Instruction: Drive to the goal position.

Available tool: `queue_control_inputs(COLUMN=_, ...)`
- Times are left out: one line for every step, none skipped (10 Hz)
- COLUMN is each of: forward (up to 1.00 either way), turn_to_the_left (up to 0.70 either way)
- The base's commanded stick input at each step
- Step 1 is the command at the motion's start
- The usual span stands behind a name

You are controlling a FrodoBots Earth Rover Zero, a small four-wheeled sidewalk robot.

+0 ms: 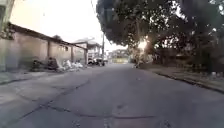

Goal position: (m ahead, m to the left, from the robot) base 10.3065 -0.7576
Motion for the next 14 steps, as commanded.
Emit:
queue_control_inputs(forward=1.00, turn_to_the_left=0.00)
queue_control_inputs(forward=1.00, turn_to_the_left=0.00)
queue_control_inputs(forward=1.00, turn_to_the_left=0.00)
queue_control_inputs(forward=1.00, turn_to_the_left=0.00)
queue_control_inputs(forward=1.00, turn_to_the_left=0.00)
queue_control_inputs(forward=1.00, turn_to_the_left=0.00)
queue_control_inputs(forward=1.00, turn_to_the_left=0.00)
queue_control_inputs(forward=1.00, turn_to_the_left=0.00)
queue_control_inputs(forward=1.00, turn_to_the_left=0.00)
queue_control_inputs(forward=1.00, turn_to_the_left=0.00)
queue_control_inputs(forward=1.00, turn_to_the_left=-0.33)
queue_control_inputs(forward=1.00, turn_to_the_left=-0.39)
queue_control_inputs(forward=1.00, turn_to_the_left=-0.40)
queue_control_inputs(forward=1.00, turn_to_the_left=-0.40)
